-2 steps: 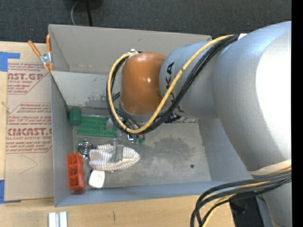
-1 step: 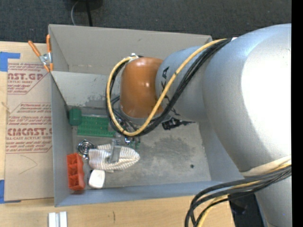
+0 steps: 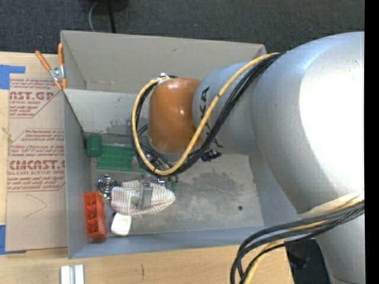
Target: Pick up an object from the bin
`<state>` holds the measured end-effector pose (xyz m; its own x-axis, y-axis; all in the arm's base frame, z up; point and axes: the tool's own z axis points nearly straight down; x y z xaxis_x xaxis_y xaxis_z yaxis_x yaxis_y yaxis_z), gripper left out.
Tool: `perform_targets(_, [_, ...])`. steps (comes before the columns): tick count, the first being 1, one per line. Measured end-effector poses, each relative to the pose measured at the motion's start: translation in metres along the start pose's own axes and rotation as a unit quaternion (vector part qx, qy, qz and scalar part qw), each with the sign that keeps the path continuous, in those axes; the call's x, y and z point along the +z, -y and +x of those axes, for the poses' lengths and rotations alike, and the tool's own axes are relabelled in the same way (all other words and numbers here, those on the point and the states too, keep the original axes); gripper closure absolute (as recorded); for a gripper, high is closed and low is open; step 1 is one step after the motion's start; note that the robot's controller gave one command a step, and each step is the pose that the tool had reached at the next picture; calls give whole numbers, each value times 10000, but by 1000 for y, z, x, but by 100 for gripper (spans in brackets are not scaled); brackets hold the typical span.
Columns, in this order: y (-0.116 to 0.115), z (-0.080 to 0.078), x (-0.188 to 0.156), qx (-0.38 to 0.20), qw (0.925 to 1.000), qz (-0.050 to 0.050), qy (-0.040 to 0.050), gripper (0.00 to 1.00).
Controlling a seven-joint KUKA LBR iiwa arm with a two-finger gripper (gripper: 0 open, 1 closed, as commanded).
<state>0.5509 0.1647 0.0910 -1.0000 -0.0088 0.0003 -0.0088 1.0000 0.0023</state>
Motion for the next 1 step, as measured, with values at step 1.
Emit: perform_targets(1, [-2, -7, 11, -1211, 9926, -6, 9, 0])
